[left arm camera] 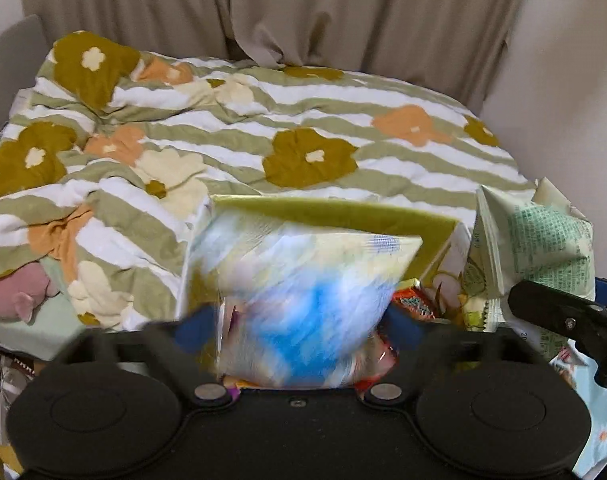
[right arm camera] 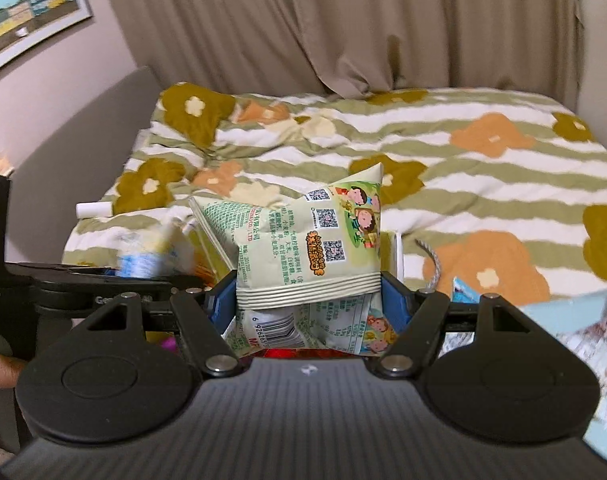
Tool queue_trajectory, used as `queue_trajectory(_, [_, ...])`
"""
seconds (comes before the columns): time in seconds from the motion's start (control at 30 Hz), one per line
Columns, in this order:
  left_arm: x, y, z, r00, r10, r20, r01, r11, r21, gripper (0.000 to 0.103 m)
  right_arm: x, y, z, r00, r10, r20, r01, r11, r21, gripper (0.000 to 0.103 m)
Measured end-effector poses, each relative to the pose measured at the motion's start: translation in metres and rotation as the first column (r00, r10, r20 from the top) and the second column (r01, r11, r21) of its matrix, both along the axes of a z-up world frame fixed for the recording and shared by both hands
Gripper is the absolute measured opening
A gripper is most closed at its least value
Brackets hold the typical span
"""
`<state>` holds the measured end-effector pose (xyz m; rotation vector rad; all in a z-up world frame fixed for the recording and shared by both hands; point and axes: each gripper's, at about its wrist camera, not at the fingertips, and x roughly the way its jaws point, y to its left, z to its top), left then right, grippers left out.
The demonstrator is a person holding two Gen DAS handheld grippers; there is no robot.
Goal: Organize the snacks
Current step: 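Drop the chip bag into the box with the left tool while the right tool drops the green bag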
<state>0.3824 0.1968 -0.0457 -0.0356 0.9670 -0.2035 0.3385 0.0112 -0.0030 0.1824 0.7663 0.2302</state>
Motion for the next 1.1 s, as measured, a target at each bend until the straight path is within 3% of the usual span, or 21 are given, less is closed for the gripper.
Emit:
queue_trajectory(0.27, [-0.027, 0.009, 0.0, 0.999, 0.026, 0.024, -0.025, 0.999, -0.034, 0.101, 0.004, 0.009, -0.01, 0.999, -0.045, -0.024, 0.045, 0.999, -0.009, 0.087])
queue_trajectory(0.57, [-0.06, 0.015, 0.012, 0.994, 0.089, 0.055, -0.087, 0.995, -0.044, 0.101, 0.01, 0.011, -0.014, 0.999, -0.018, -0.046, 0.018, 1.0, 0.014, 0.088])
queue_trajectory(0.67, [-0.065, 0.018, 0.013, 0.992, 0.11, 0.068, -0.108, 0.994, -0.035, 0.101, 0.021, 0.015, -0.016, 0.999, -0.006, -0.043, 0.007, 1.0, 0.011, 0.09])
queue_trajectory(0.77, [-0.072, 0.02, 0.011, 0.989, 0.127, 0.072, -0.126, 0.992, -0.018, 0.101, 0.035, 0.018, -0.029, 0.998, -0.017, -0.054, 0.016, 1.0, -0.006, 0.103])
queue_trajectory(0.8, [-0.074, 0.02, 0.011, 0.988, 0.133, 0.072, -0.133, 0.991, -0.012, 0.101, 0.037, 0.017, -0.034, 0.998, -0.024, -0.061, 0.025, 1.0, 0.003, 0.103])
queue_trajectory(1.1, [-0.09, 0.02, 0.006, 0.982, 0.177, 0.069, -0.176, 0.984, -0.019, 0.101, 0.011, 0.006, -0.045, 0.999, -0.026, -0.041, 0.028, 0.998, 0.062, 0.103])
